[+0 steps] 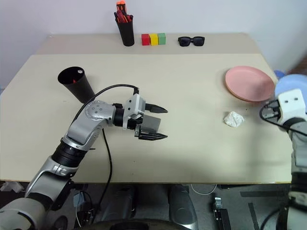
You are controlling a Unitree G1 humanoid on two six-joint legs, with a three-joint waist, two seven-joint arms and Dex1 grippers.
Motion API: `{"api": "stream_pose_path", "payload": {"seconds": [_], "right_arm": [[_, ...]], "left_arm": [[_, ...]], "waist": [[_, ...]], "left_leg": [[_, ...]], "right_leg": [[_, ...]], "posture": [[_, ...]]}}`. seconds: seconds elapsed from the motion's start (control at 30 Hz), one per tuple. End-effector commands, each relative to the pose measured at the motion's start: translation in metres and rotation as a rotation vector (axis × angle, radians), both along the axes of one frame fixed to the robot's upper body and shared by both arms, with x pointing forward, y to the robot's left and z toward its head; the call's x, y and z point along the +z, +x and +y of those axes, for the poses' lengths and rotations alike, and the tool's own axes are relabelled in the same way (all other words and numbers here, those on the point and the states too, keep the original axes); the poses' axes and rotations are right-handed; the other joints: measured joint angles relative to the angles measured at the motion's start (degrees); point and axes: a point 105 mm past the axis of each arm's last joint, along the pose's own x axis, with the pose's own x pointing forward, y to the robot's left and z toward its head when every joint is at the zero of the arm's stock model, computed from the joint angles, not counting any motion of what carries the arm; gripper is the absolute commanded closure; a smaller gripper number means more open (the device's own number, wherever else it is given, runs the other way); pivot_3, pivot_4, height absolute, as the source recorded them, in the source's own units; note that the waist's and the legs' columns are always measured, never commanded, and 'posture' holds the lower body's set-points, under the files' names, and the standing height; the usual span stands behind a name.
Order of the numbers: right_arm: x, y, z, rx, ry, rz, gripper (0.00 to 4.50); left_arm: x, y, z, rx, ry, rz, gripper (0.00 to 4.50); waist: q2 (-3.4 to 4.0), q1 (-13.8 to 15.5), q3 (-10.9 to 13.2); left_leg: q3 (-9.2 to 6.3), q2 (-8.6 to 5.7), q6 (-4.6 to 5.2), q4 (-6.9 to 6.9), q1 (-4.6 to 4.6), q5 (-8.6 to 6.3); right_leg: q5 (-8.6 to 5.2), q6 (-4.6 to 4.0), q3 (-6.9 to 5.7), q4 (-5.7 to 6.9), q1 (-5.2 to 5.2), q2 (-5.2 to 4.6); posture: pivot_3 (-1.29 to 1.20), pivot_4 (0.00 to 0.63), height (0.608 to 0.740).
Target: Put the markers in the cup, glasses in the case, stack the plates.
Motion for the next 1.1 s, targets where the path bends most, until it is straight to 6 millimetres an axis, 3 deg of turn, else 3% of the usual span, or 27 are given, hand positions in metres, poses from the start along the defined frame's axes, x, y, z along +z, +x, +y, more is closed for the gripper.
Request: {"api": "stream_pose_path", "payload": {"seconds": [0.03,0.3,0.47,0.57,0.8,0.97,1.1], "right_arm": [[0.016,0.021,0.009,0.062,-0.051,-0.025,4.45],[0.008,0.068,0.037,0.159,-0.051,0.04,4.45],[-0.001,0.08,0.05,0.197,-0.046,0.096,4.45],[-0.004,0.082,0.053,0.202,-0.045,0.113,3.48],[0.011,0.084,0.048,0.165,-0.029,0.037,0.05],[0.031,0.072,0.041,0.238,0.098,-0.036,0.05],[0.036,0.033,0.043,0.405,0.194,0.008,0.05]], "left_arm": [[0.009,-0.003,0.001,0.01,-0.025,-0.034,0.0],[0.011,-0.002,0.005,0.064,-0.033,-0.04,0.0],[0.011,-0.002,0.01,0.114,-0.035,-0.041,0.0],[0.01,-0.004,0.013,0.135,-0.035,-0.036,0.0],[0.009,-0.004,0.015,0.152,-0.033,-0.029,0.0],[0.01,-0.005,0.011,0.132,-0.054,-0.003,0.0],[0.009,-0.009,0.008,0.081,-0.053,0.025,0.0]], "waist": [[0.0,0.1,0.0],[0.02,0.1,0.01],[0.02,0.04,0.02],[0.04,0.04,0.02],[0.04,0.03,0.02],[0.04,0.07,0.02],[0.04,0.87,0.02]], "left_leg": [[0.0,0.0,0.0,0.0,0.0,0.0],[0.01,0.0,0.0,-0.03,-0.04,0.0],[0.01,0.0,0.0,-0.08,-0.05,0.0],[0.02,0.0,0.0,-0.09,-0.06,0.0],[0.01,0.0,0.0,-0.06,-0.07,0.0],[0.02,0.0,0.0,-0.07,-0.07,0.0],[-0.11,0.0,0.0,-0.08,-0.11,0.0]], "right_leg": [[0.0,0.0,-0.01,0.0,0.0,0.0],[0.0,0.0,0.0,-0.04,-0.04,-0.02],[0.0,0.0,0.0,-0.06,-0.09,-0.02],[0.0,0.0,0.01,-0.06,-0.1,-0.02],[0.0,0.0,0.01,-0.06,-0.08,-0.02],[0.0,0.0,0.01,-0.07,-0.09,-0.02],[-0.01,0.01,-0.11,-0.16,-0.01,-0.02]], "posture": [[0.0,0.15,0.74],[0.0,0.15,0.74],[0.0,0.15,0.74],[0.0,0.15,0.74],[0.0,0.15,0.74],[0.0,0.15,0.74],[0.0,0.15,0.74]]}}
